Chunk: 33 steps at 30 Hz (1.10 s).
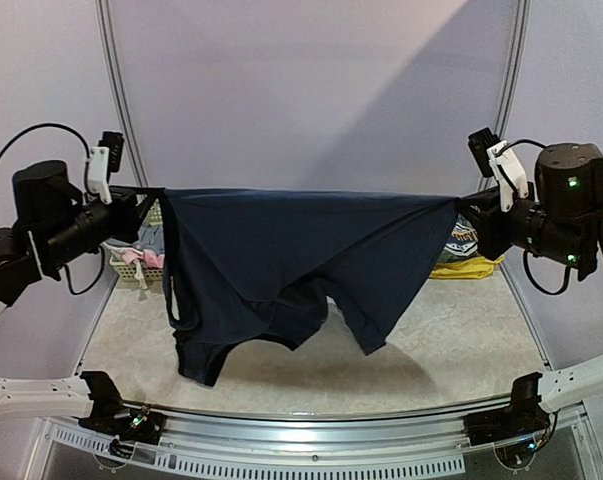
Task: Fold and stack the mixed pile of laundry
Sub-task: Flatten out the crumpled tank top at the center of the board.
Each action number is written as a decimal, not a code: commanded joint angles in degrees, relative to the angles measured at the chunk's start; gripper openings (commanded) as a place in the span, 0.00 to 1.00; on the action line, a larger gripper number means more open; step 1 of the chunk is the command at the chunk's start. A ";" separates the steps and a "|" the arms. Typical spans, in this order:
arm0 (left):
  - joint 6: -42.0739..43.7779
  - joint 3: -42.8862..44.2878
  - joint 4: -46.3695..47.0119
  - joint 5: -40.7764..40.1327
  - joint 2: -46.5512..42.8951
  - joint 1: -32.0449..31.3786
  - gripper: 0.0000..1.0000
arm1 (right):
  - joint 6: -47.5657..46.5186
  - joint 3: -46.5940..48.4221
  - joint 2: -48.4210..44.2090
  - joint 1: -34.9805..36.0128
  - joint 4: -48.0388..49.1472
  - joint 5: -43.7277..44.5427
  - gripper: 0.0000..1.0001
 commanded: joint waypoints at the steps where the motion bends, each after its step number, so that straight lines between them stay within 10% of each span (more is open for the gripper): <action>1: 2.26 5.54 -2.87 3.80 -1.82 0.71 0.00 | -7.59 4.78 -1.63 -0.02 1.82 -13.73 0.00; 20: 7.68 31.29 -7.84 17.03 6.09 0.72 0.00 | -17.34 31.36 7.33 -0.02 -5.46 -24.89 0.00; 27: 8.53 32.06 -7.19 10.77 11.02 0.78 0.00 | -15.54 29.12 9.02 -0.13 0.86 -2.05 0.00; 33: 4.49 30.86 -8.23 8.67 27.39 6.36 0.00 | -4.26 20.67 21.59 -18.96 2.89 -9.92 0.00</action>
